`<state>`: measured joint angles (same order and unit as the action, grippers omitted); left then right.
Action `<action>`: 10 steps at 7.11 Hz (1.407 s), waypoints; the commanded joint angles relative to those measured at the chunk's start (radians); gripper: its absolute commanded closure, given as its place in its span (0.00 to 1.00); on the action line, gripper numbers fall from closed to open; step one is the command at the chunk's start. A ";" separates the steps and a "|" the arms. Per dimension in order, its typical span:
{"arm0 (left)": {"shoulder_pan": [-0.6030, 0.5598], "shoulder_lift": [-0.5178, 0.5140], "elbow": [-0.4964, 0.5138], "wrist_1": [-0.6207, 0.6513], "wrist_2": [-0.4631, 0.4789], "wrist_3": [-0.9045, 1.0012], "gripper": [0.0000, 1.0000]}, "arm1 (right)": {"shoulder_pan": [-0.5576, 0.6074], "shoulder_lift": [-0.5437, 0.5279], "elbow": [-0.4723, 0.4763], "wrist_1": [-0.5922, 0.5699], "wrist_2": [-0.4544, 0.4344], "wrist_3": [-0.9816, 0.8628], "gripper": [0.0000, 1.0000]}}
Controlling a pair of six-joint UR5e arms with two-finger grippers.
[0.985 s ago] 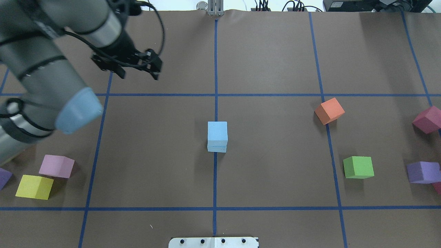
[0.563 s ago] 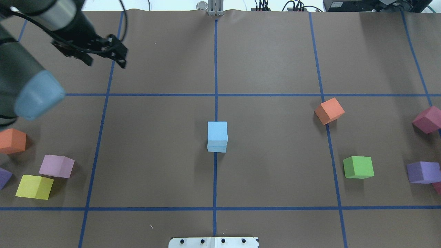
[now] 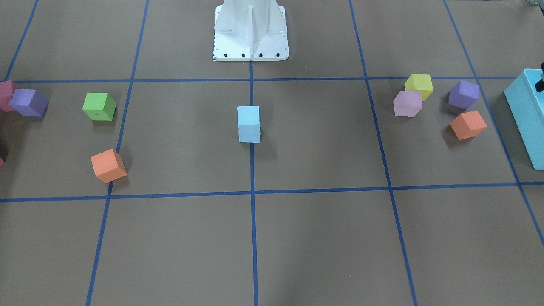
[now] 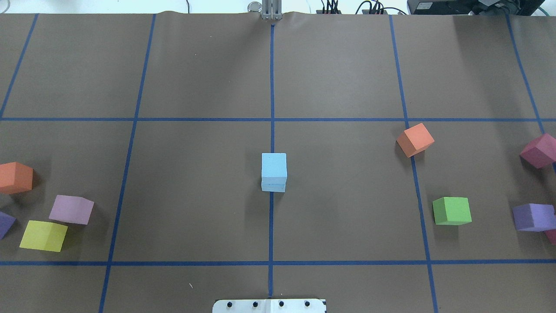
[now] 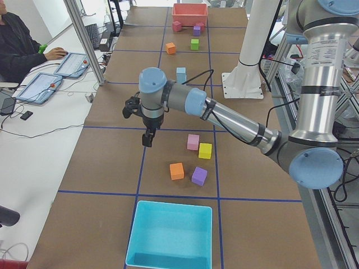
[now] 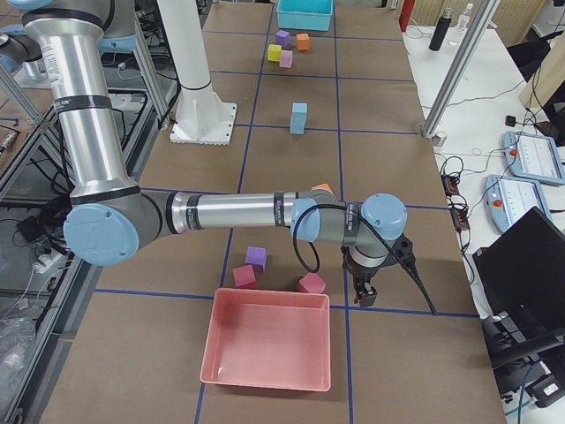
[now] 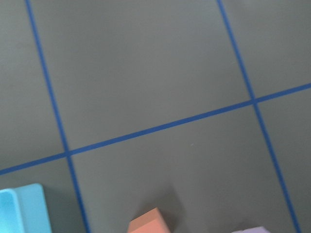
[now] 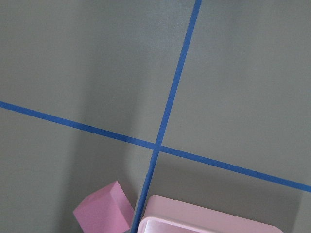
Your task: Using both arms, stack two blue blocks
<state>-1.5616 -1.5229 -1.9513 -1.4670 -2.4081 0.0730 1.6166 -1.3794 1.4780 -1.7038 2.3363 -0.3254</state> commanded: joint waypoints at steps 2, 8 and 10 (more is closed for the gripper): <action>-0.046 0.144 0.103 -0.229 -0.022 0.013 0.02 | 0.000 -0.021 0.019 0.000 0.000 0.000 0.00; -0.046 0.127 0.194 -0.133 -0.006 0.016 0.02 | 0.000 -0.021 0.019 0.000 -0.008 0.003 0.00; -0.048 0.141 0.184 -0.127 -0.005 0.017 0.02 | -0.001 -0.012 0.019 0.006 -0.037 0.070 0.00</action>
<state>-1.6089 -1.3943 -1.7604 -1.5993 -2.4150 0.0886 1.6159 -1.3973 1.4979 -1.7016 2.3211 -0.2950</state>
